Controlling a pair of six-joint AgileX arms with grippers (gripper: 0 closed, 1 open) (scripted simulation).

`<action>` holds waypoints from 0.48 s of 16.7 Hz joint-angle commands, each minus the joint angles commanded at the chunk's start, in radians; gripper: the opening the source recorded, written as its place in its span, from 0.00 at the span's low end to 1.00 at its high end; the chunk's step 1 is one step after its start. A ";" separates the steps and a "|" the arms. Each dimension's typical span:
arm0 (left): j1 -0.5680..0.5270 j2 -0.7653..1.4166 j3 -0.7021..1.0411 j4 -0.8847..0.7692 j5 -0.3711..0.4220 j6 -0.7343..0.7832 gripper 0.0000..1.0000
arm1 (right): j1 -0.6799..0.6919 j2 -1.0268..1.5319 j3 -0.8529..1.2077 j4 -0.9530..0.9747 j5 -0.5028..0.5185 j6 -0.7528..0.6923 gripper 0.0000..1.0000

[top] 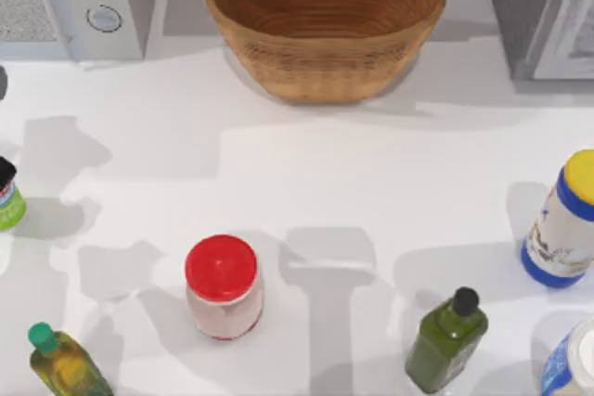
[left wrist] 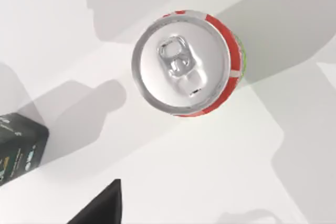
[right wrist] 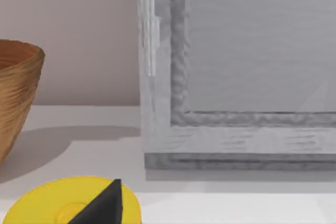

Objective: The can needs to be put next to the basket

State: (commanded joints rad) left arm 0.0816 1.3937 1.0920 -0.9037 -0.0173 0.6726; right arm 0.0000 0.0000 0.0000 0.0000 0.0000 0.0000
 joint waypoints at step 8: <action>0.031 0.498 0.452 -0.294 0.014 0.229 1.00 | 0.000 0.000 0.000 0.000 0.000 0.000 1.00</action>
State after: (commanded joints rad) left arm 0.1123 1.8914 1.5443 -1.1979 -0.0033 0.9013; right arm 0.0000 0.0000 0.0000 0.0000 0.0000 0.0000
